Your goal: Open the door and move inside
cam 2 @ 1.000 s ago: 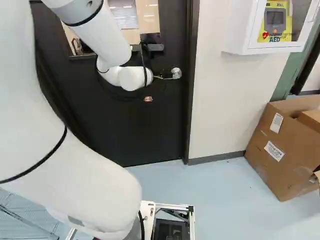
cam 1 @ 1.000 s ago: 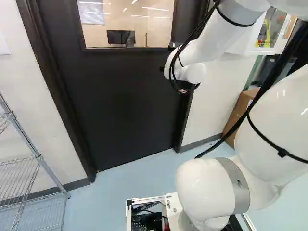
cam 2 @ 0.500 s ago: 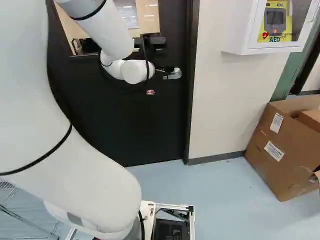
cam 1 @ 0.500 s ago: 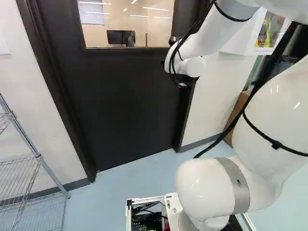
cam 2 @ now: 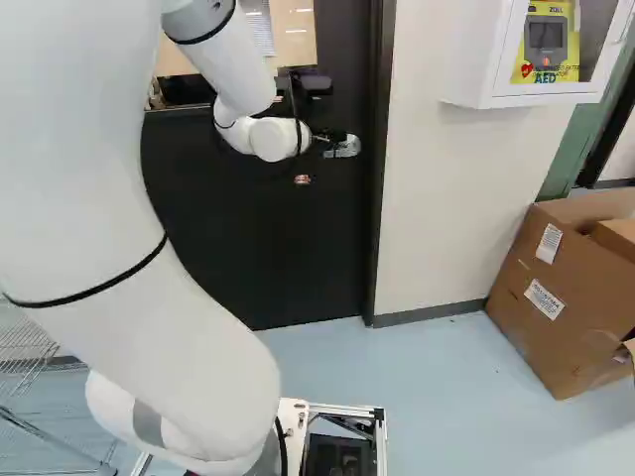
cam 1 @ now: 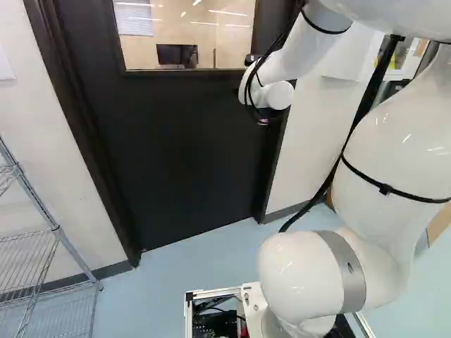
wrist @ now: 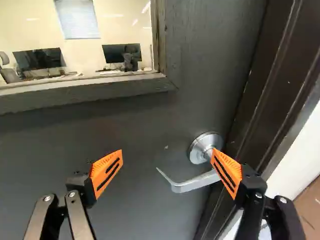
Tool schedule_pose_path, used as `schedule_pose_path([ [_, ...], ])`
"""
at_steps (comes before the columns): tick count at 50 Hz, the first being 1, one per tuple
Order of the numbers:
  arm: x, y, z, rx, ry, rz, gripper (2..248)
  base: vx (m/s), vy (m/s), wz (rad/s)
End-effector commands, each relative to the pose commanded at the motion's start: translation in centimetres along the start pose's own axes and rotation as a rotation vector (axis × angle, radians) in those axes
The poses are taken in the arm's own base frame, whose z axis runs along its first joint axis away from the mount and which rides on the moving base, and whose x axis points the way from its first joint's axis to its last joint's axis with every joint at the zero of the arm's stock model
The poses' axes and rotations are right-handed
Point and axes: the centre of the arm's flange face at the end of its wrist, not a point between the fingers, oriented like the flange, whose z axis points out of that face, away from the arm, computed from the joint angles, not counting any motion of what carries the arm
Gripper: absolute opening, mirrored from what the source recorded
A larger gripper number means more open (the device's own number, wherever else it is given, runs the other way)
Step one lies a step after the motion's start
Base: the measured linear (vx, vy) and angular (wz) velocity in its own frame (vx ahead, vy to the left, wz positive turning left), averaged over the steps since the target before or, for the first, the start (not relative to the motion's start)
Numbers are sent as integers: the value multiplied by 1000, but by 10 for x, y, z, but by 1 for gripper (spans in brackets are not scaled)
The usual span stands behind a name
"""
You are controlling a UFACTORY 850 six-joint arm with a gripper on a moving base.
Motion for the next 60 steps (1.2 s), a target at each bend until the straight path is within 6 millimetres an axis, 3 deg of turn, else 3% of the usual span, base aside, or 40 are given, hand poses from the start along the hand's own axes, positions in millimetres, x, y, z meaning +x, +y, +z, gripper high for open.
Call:
schedule_pose_path([
  [17,-17,0,7,-1,-36,-1,247,0,0,0],
  [34,-32,-2,33,1,-70,-3,247,0,0,0],
  [60,-59,-1,43,-1,-124,-4,247,0,0,0],
])
